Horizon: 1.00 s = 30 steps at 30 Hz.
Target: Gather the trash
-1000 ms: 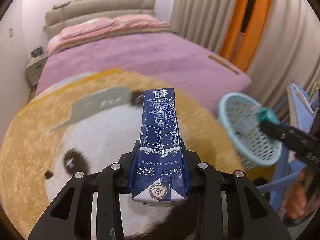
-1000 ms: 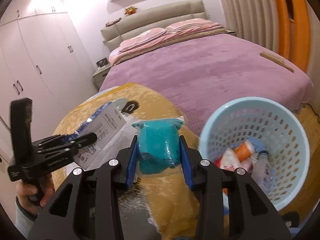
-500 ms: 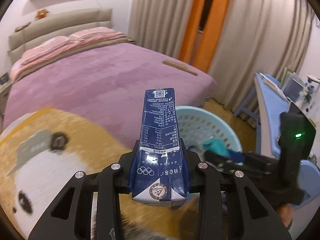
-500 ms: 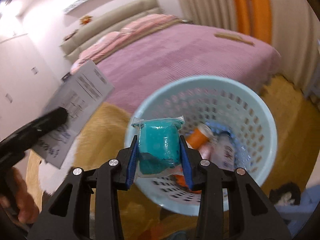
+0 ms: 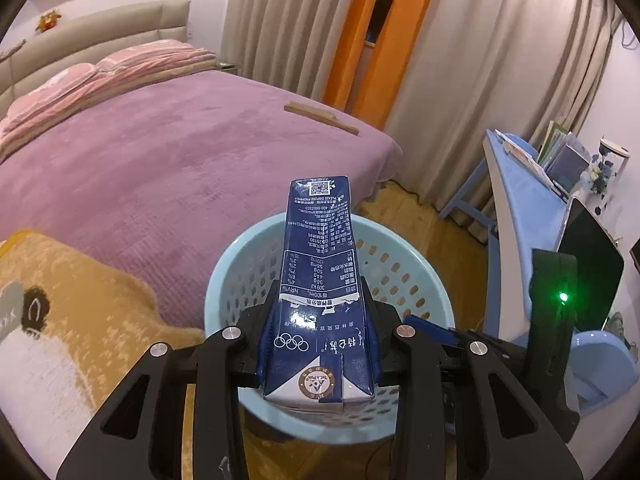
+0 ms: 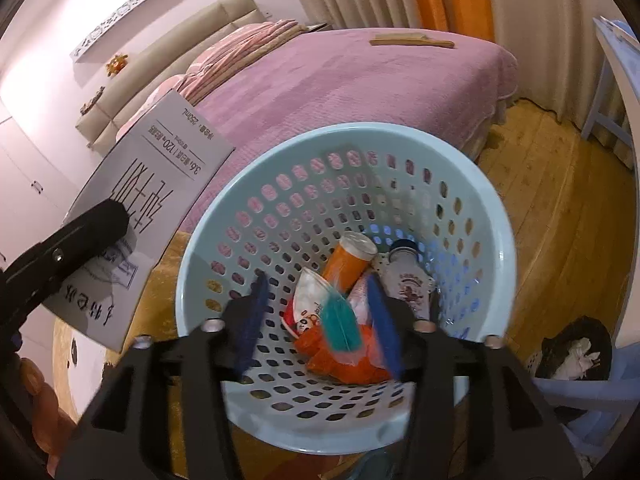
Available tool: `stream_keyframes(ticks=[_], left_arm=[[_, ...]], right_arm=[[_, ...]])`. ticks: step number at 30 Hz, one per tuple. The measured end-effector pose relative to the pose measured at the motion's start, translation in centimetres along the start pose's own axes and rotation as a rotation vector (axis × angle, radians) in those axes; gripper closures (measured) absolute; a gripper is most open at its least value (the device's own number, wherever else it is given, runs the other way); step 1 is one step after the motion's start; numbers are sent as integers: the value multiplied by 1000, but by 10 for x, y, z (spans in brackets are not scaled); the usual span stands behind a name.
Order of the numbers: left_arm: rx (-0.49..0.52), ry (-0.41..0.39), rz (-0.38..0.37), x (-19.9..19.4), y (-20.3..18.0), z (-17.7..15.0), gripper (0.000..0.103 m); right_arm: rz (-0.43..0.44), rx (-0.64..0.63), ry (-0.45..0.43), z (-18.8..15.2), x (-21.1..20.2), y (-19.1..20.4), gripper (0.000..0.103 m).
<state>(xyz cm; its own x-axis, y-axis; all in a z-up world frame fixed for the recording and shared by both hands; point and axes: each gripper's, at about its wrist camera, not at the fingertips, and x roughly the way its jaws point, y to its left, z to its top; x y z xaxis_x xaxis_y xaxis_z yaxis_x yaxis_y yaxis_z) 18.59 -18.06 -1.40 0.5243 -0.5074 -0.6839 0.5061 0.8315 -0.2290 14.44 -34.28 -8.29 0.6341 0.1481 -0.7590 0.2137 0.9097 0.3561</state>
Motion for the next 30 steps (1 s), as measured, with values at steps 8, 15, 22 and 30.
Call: stream_keyframes(ticks=[8,15,22,30], left_arm=[[-27,12,-12,16,5,-6,43],[-36,3,13,0,19,-23,37],[-58,-67,18,-43,30,-35,28],[-134,-152,63,-93,48,-57,19]], right_arm=[[-1,12,-18,1,-11,-9,45],[-7,-31,-43,-1,-23,2,45],[10,-98,-78,-6,-42,30,44],[25,-179,-138,-19,-68,66,38]])
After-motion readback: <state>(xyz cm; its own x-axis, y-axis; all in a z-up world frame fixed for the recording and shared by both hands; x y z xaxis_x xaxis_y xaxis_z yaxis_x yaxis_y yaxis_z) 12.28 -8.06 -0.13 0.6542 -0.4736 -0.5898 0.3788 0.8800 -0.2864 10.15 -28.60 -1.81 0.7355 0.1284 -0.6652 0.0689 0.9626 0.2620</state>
